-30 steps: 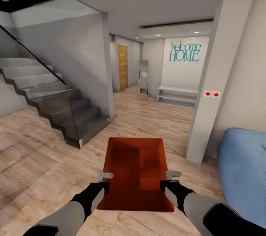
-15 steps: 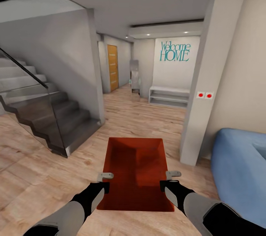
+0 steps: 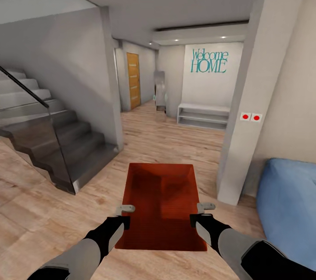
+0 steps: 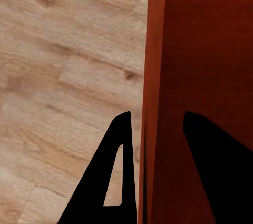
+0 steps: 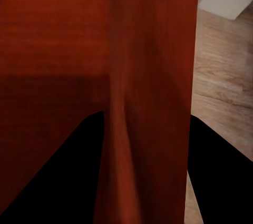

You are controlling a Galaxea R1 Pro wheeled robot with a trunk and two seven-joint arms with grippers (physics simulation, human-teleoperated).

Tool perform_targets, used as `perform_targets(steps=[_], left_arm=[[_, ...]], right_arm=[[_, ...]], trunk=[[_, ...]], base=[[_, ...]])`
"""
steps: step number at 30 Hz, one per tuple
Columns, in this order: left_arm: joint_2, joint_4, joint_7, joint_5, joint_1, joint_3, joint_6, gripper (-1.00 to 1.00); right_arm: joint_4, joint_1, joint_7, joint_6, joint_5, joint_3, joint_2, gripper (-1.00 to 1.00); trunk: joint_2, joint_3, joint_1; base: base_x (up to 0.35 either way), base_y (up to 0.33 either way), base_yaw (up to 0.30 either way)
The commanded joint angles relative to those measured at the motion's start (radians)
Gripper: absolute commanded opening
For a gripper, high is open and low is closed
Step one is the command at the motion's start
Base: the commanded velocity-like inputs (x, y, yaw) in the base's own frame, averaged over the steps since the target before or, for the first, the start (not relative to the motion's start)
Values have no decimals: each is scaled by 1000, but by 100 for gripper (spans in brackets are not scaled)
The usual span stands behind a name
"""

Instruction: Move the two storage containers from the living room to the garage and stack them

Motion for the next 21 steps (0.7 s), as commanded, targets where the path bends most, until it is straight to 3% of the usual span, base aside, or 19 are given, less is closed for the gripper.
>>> perform_targets(steps=[1,21], left_arm=[[-1,2,11,-7,0,16,8,-100],[-1,2,11,-6,0,16,8,-100]], right_arm=[[-3,0,-46,-49,11,89,5,-100],[-3,0,-46,-49,11,89,5,-100]], trunk=[[-1,0,1],[-1,0,1]], base=[[322,0,0],[322,0,0]])
